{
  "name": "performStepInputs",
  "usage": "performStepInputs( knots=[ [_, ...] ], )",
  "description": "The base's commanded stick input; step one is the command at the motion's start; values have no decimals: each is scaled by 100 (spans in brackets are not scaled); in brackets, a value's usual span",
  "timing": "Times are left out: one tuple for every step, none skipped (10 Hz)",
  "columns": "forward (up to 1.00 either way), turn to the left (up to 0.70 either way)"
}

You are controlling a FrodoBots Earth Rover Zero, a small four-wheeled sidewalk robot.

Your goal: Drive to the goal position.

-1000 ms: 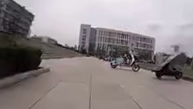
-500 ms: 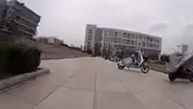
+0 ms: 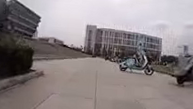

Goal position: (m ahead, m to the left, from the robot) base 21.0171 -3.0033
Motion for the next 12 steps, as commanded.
performStepInputs(
  knots=[
    [70,15],
    [70,15],
    [70,15],
    [70,15],
    [70,15],
    [70,15],
    [70,15],
    [70,15],
    [70,15],
    [70,15],
    [70,15],
    [70,3]
  ],
)
